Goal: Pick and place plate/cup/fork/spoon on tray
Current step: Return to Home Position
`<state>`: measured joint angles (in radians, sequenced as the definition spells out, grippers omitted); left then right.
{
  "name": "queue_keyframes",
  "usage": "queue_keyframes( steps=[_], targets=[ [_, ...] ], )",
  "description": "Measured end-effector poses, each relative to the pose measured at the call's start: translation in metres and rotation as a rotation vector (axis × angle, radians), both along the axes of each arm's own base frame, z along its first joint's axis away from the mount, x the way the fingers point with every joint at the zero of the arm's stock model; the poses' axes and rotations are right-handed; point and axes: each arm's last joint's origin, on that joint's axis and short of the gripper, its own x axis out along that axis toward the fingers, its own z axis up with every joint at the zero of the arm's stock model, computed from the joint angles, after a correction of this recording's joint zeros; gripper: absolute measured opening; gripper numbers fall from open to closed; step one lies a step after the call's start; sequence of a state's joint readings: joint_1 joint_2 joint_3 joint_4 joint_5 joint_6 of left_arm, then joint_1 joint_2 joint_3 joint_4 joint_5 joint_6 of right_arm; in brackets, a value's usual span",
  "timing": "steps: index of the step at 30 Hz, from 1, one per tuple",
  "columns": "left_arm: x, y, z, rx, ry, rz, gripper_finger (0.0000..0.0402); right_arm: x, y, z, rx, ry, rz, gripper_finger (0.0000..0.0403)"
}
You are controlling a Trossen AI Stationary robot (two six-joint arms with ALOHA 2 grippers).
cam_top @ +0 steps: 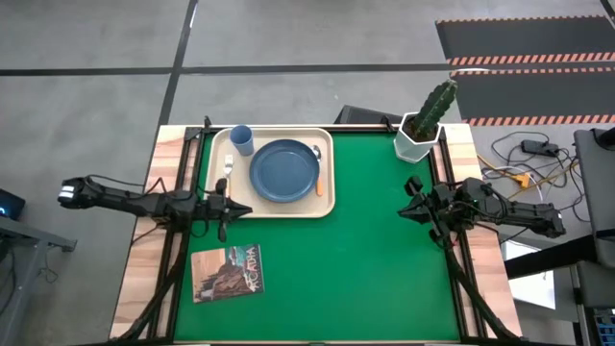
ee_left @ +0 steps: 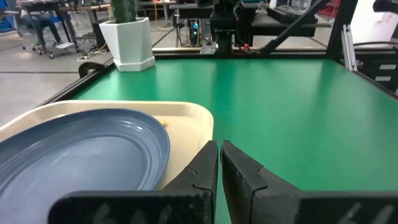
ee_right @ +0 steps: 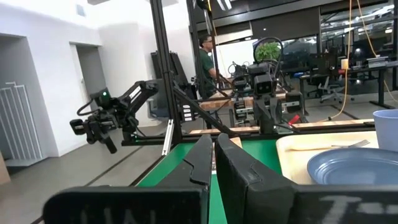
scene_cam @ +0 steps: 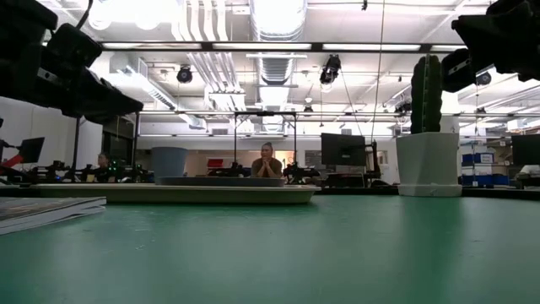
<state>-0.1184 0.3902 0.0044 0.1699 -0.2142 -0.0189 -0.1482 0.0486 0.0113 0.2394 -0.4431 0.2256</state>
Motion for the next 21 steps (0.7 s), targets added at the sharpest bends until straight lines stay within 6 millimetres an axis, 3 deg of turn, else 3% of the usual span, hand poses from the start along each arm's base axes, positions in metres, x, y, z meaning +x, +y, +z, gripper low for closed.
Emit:
queue_keyframes(
  steps=[21],
  targets=[
    [0.0037, -0.0005, -0.0097, 0.011, 0.095, 0.0, 0.0002, 0.0, 0.0, 0.0, 0.001, 0.0, 0.0, 0.0009]
  ],
)
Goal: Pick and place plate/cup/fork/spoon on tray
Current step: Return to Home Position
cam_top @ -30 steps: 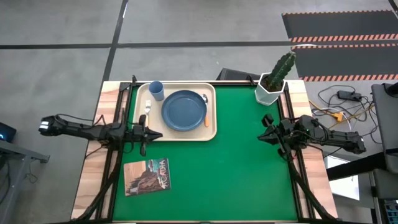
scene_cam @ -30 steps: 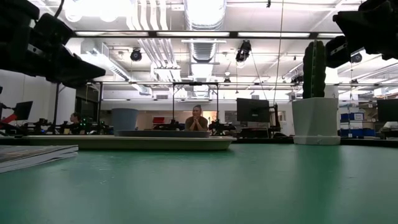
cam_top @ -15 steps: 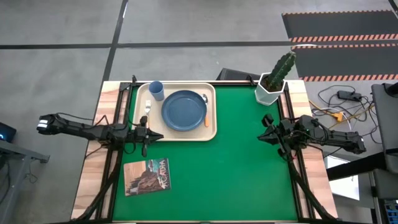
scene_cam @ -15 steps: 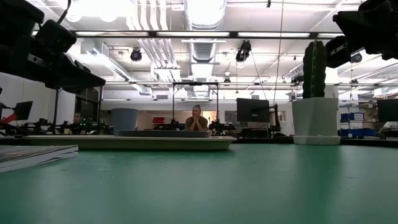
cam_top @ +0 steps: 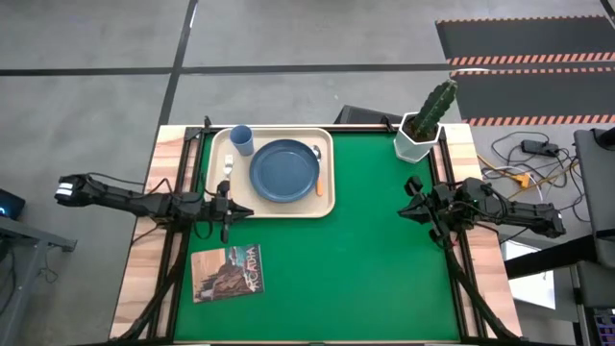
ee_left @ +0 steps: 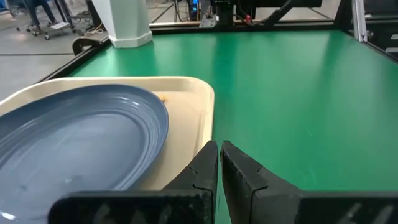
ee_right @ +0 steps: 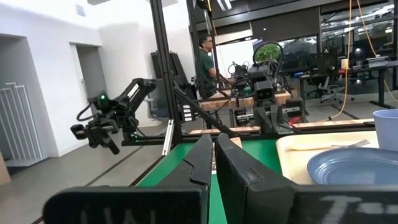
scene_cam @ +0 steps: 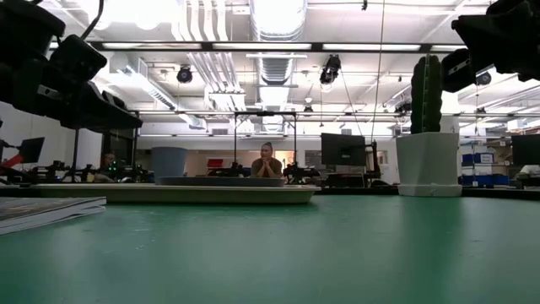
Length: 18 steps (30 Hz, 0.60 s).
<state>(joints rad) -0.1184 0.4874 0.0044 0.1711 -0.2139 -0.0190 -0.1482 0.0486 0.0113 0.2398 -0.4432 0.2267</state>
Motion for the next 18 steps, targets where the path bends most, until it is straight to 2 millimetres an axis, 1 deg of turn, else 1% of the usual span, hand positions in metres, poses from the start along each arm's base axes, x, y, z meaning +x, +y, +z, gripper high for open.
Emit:
queue_keyframes(
  steps=[18],
  targets=[
    [0.0019, -0.0002, -0.0072, 0.008, 0.069, 0.0, 0.0002, 0.0, 0.0, 0.0, -0.001, 0.0, 0.0, 0.0009]
  ],
)
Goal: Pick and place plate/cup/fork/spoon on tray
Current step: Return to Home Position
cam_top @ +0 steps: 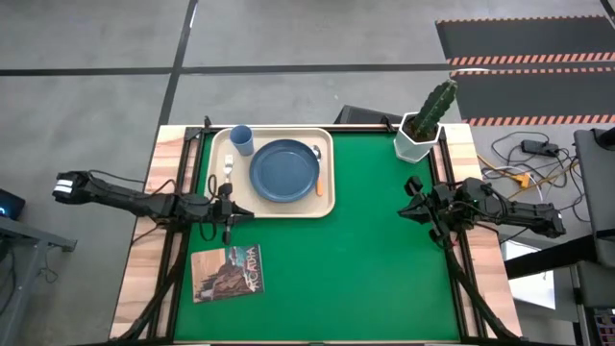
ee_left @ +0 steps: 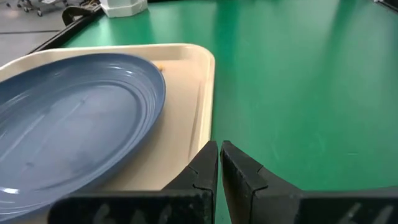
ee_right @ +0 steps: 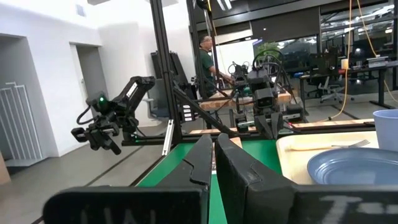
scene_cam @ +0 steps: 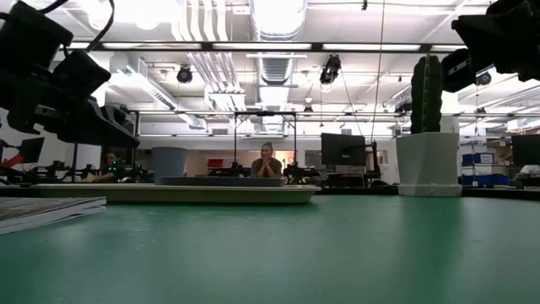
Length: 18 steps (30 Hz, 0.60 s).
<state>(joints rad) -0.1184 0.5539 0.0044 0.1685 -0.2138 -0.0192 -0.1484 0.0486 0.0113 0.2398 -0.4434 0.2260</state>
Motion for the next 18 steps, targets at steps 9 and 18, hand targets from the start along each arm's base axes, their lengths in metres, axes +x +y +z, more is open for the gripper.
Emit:
queue_keyframes(
  steps=[9, 18],
  targets=[
    [0.0009, -0.0001, -0.0038, 0.004, 0.035, 0.0, 0.0002, 0.0, 0.0, 0.0, 0.0, 0.0, 0.0, 0.0009],
    [0.0018, -0.0002, -0.008, 0.009, 0.074, 0.0, 0.0002, 0.0, 0.0, 0.0, 0.0, 0.0, 0.0, 0.0009]
  ],
)
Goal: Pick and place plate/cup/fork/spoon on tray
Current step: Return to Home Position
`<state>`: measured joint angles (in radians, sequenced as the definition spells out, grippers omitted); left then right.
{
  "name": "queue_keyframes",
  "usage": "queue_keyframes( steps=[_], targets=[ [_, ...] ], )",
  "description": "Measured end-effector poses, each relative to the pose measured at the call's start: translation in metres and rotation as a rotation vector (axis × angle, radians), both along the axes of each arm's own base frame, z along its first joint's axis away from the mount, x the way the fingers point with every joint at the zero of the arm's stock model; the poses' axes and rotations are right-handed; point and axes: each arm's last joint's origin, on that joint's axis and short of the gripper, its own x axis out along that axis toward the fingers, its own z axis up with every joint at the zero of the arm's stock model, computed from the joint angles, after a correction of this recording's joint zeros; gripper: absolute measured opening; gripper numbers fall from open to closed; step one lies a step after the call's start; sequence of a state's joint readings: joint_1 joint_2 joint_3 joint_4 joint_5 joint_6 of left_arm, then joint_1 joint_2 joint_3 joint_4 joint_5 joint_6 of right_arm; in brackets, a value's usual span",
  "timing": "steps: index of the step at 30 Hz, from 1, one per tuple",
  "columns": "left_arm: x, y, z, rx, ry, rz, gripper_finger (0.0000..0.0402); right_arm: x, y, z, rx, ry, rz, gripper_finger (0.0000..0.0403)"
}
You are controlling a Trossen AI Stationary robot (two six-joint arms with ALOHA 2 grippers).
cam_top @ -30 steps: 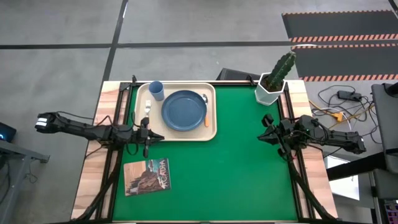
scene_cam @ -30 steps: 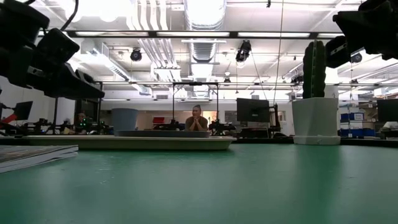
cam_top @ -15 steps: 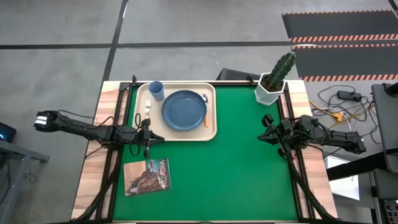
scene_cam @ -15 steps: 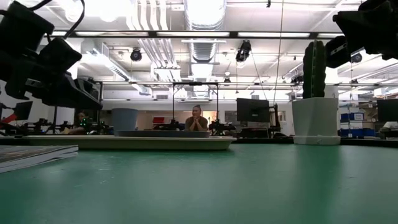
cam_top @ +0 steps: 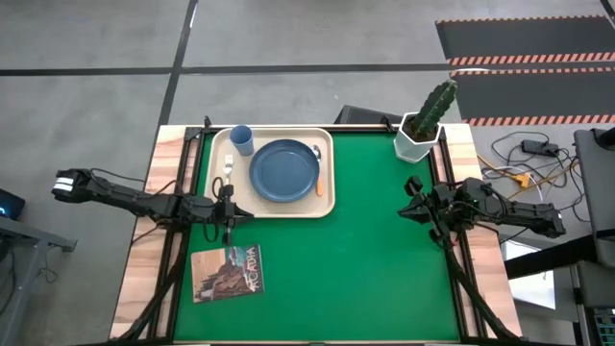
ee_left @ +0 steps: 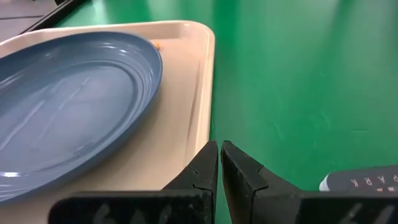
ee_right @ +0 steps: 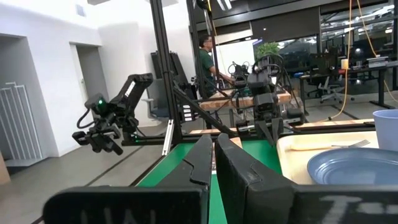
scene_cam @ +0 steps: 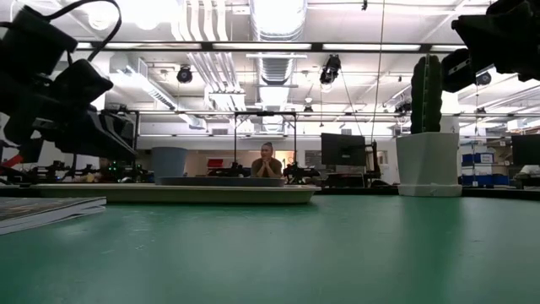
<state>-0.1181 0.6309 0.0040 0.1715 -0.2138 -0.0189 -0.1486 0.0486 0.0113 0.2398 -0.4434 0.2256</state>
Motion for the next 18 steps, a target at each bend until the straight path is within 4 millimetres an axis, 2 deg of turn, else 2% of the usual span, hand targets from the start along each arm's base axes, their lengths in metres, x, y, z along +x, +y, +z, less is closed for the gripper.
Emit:
queue_keyframes(
  steps=[18],
  targets=[
    [0.001, -0.0001, -0.008, 0.009, 0.075, 0.0, 0.0002, 0.0, 0.0, 0.0, 0.0, 0.0, 0.0, 0.0009]
  ],
)
